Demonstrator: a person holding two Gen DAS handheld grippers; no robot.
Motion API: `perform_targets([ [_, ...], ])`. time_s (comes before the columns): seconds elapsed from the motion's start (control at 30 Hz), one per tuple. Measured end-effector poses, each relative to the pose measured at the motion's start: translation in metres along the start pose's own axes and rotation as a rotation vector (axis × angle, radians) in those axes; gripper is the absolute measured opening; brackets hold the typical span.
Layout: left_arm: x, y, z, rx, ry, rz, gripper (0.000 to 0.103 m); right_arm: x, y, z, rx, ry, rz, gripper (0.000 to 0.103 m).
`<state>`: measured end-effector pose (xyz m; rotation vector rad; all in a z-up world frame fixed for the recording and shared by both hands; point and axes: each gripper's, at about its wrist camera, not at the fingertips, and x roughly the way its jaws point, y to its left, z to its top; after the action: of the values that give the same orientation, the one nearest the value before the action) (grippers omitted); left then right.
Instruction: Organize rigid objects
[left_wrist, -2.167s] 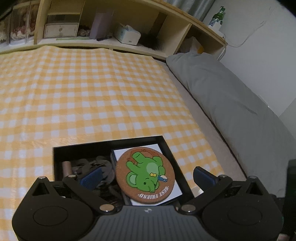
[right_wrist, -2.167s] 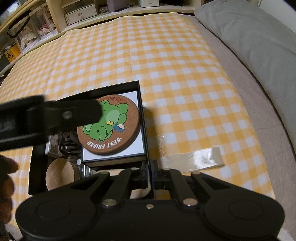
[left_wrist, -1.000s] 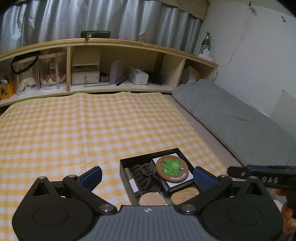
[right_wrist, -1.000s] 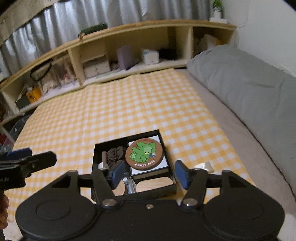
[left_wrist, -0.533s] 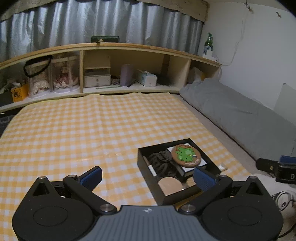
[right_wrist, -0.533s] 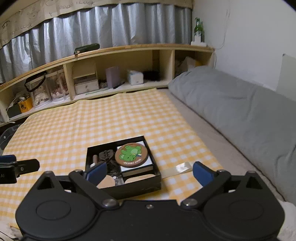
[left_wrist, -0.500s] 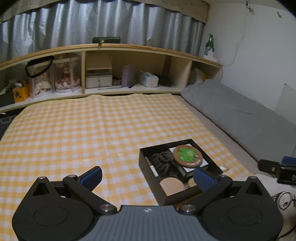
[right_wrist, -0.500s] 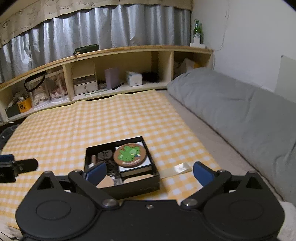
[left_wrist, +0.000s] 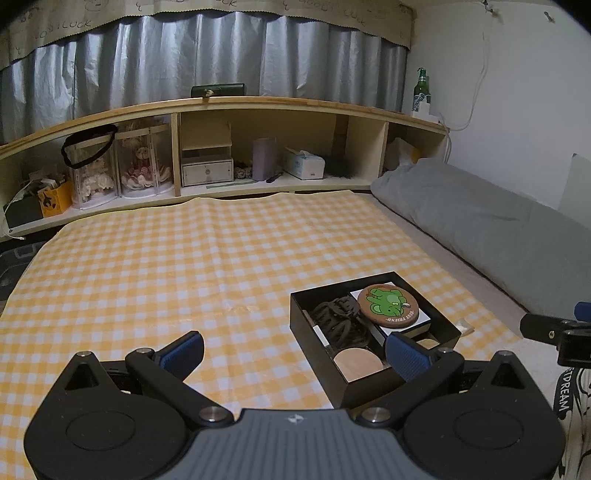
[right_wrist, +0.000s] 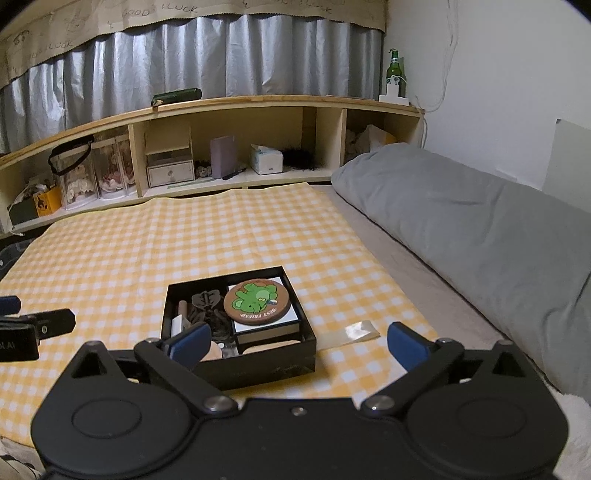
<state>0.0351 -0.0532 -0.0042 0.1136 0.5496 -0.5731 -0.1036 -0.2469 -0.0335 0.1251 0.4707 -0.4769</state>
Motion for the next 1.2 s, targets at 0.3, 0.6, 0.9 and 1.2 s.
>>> perform_targets([
  [0.3,-0.0012,0.0007,-0.002,0.003,0.004,0.006,0.103,-0.0016,-0.0011,-0.0032,0.013,-0.017,0.0,0.103],
  [0.6,-0.0018,0.0024,-0.0023,0.007,0.003,0.007,0.103,-0.002,-0.0008,-0.0043,0.007,-0.013,-0.006,0.103],
  [0.9,-0.0018,0.0023,-0.0023,0.007,0.002,0.006,0.103,-0.0014,-0.0004,-0.0052,0.006,-0.012,-0.011,0.103],
  [1.2,-0.0021,0.0029,-0.0025,0.008,0.002,0.005,0.103,-0.0004,-0.0005,-0.0061,0.003,-0.012,-0.016,0.103],
])
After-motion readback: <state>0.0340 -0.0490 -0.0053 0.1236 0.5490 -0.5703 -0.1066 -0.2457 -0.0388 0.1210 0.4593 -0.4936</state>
